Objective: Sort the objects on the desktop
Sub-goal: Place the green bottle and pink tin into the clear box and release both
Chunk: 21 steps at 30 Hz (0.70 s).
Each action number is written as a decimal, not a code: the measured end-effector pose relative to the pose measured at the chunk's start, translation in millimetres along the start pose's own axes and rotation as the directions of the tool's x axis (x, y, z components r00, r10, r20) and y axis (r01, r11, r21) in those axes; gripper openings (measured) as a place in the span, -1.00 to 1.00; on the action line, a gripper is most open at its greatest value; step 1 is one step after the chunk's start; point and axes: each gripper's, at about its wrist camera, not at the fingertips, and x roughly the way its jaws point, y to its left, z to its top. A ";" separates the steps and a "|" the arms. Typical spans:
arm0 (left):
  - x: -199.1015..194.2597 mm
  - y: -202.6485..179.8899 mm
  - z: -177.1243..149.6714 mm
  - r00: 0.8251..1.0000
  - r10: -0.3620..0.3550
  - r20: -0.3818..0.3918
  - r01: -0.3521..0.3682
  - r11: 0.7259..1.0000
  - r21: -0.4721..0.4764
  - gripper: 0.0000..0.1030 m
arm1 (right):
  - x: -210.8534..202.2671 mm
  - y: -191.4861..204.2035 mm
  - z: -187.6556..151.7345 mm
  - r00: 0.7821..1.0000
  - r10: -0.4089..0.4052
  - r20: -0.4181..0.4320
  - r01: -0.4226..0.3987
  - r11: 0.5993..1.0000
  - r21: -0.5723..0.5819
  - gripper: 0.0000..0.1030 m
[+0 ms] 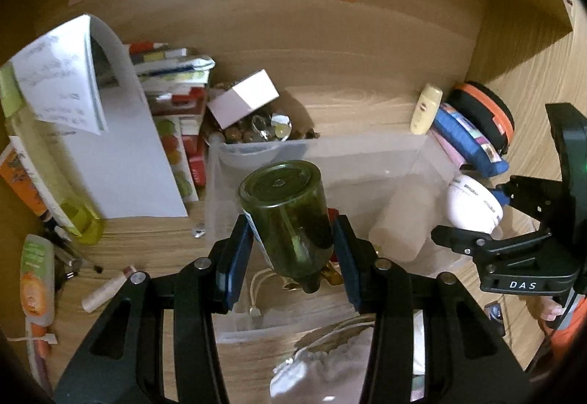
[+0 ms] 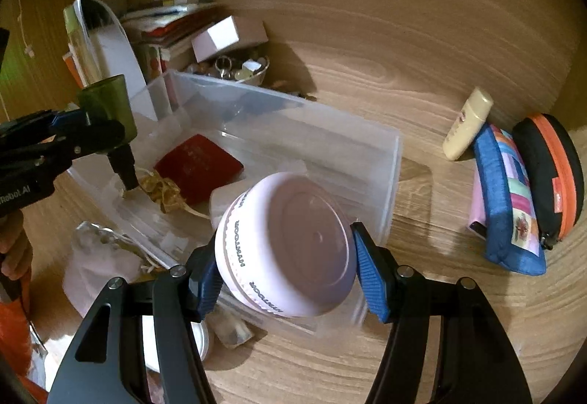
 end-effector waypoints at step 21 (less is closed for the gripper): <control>27.0 -5.7 -11.0 0.996 0.005 -0.086 -0.003 1.000 0.025 -0.03 | 24.2 5.4 12.9 0.999 0.034 -0.036 -0.033 0.999 0.012 0.16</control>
